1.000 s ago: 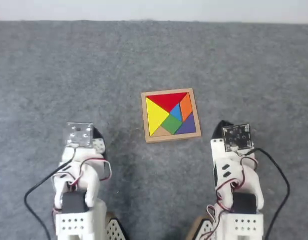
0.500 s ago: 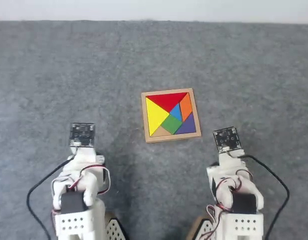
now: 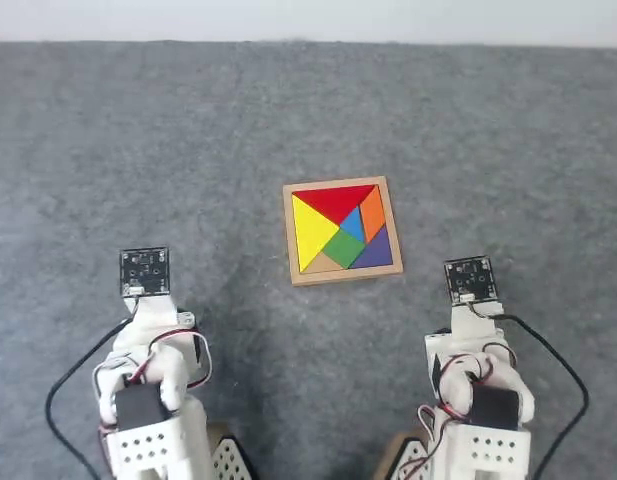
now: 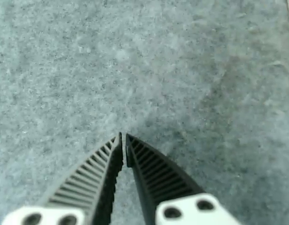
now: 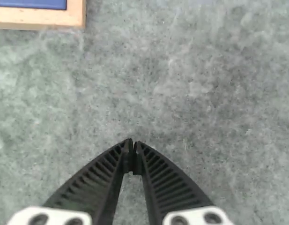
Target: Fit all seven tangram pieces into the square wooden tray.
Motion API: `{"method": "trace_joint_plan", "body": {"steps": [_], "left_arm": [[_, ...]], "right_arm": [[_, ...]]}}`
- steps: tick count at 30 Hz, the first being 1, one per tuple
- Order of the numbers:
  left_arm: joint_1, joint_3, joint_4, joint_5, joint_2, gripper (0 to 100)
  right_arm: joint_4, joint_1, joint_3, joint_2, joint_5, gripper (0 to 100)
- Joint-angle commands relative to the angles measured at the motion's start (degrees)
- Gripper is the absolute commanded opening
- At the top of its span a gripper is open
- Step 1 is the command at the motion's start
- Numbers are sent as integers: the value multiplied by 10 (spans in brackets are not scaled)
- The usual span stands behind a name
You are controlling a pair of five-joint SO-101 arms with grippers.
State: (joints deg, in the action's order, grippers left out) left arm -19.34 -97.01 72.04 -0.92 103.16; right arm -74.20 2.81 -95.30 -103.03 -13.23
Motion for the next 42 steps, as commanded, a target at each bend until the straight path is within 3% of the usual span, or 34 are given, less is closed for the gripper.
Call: {"method": "trace_joint_plan", "body": {"steps": [1, 42], "left_arm": [[-2, 6, 2, 5, 10, 15], [-2, 6, 2, 5, 10, 15]], "right_arm": [[-5, 10, -11, -4, -4, 9], [-5, 15, -11, -4, -5, 9]]}}
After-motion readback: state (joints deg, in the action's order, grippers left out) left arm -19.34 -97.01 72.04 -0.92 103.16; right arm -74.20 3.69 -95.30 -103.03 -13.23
